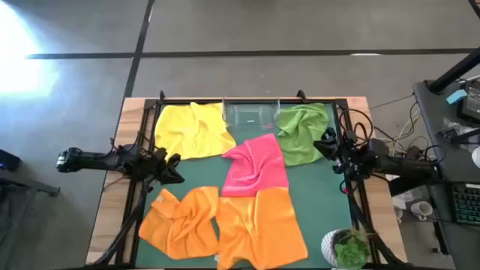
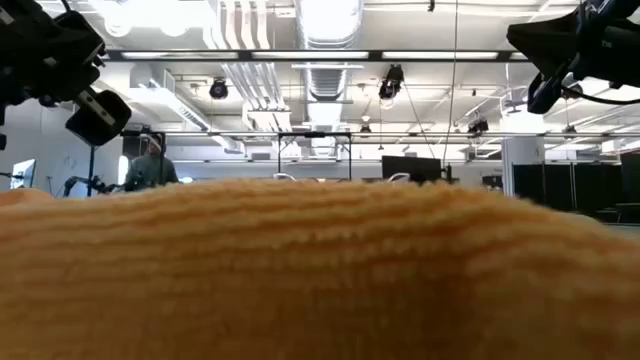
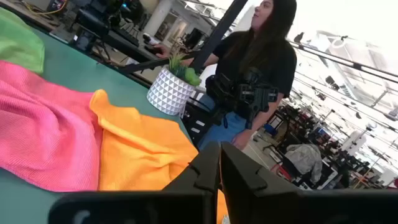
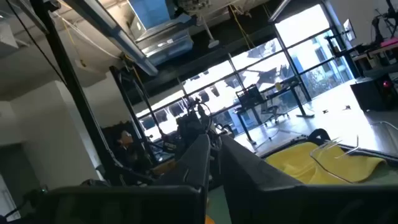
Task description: Fold microfiber towels
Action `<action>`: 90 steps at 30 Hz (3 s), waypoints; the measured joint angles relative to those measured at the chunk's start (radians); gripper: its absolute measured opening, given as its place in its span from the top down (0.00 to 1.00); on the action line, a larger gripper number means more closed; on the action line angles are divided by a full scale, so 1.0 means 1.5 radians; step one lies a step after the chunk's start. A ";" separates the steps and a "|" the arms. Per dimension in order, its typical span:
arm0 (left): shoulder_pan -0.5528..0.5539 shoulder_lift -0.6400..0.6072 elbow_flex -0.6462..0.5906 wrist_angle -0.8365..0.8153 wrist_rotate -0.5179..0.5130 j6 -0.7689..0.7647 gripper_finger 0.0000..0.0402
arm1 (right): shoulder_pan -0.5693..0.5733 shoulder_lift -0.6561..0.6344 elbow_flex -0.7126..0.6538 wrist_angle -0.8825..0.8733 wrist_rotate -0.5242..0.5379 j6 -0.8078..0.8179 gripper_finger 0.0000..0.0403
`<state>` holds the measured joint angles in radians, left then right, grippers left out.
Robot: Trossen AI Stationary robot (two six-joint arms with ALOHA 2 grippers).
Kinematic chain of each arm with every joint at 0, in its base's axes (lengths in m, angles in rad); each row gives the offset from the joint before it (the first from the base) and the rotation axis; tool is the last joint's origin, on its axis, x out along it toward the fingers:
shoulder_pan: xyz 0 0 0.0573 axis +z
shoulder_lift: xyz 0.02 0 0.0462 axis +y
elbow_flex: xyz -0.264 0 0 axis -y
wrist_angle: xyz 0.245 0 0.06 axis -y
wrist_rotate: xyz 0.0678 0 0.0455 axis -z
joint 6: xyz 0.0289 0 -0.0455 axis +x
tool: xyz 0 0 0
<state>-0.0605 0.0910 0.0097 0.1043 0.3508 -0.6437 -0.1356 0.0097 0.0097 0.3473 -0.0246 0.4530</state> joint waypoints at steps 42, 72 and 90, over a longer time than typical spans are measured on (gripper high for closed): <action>0.000 0.000 0.000 0.000 0.000 0.000 1.00 | 0.000 0.000 0.000 0.000 0.000 0.000 0.93; 0.000 0.000 0.000 0.000 0.000 0.000 1.00 | 0.000 0.000 0.000 0.006 0.000 -0.035 0.93; 0.000 0.000 0.000 0.000 0.000 0.002 1.00 | 0.000 0.001 0.084 0.003 0.009 -0.007 0.93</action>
<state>-0.0605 0.0910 0.0097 0.1040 0.3508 -0.6404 -0.1360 0.0105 0.1359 0.3515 -0.0117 0.4428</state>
